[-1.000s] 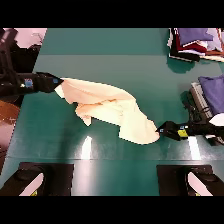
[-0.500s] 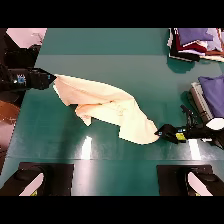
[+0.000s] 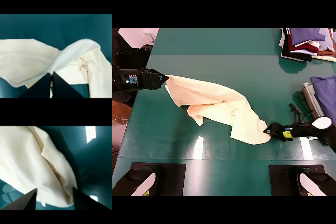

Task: Fold the shirts.

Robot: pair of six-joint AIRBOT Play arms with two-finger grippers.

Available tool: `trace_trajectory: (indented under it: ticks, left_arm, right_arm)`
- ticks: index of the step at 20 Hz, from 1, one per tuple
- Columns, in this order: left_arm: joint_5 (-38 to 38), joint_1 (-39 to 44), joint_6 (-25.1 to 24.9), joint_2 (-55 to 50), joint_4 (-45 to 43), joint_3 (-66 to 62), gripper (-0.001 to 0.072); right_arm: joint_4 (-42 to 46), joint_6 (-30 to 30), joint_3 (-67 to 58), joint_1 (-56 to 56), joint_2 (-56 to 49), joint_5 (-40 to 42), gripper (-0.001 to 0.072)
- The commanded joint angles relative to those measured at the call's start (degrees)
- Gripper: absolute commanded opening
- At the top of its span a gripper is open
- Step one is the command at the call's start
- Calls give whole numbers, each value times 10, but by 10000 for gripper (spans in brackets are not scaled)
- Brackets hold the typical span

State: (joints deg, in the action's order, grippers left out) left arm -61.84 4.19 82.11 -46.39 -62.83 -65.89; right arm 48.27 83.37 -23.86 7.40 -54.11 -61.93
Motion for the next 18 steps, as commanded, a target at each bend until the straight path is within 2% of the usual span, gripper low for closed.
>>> trace_trajectory:
  ticks: [1, 2, 3, 6, 9, 11, 13, 14, 15, 16, 18]
  left_arm:
    - [-19, 0, 4, 0, -1, -1, 26]
    - [-23, 0, 4, 0, -5, -1, 25]
    - [-24, 0, 4, 0, -15, -3, 25]
    - [-67, 0, 4, 2, -43, -33, 25]
    - [-154, 0, 3, 2, -24, -37, 25]
    - [-204, 0, 3, 2, -9, -33, 25]
    - [-212, 0, -1, 2, 30, -13, 25]
    - [-211, 0, -1, 2, 51, 0, 25]
    - [-210, 0, -2, 2, 64, 16, 25]
    - [-208, 0, -8, 2, 67, 30, 25]
    - [-203, 0, -16, 2, 67, 49, 25]
  right_arm:
    - [-3, -3, -3, 56, -59, 32, 307]
    - [4, -8, -13, 63, -74, 35, 109]
    - [19, -10, -34, 64, -86, 27, 14]
    - [85, -2, -136, 36, -97, -11, 13]
    - [152, 12, -246, -14, -98, 7, 13]
    - [159, 12, -300, -50, -113, 15, 13]
    - [158, 11, -343, -72, -151, 13, 18]
    - [158, 11, -362, -76, -169, 6, 166]
    - [157, 11, -385, -82, -188, -16, 465]
    - [158, 12, -402, -87, -200, -43, 491]
    - [159, 5, -400, -99, -201, -74, 490]
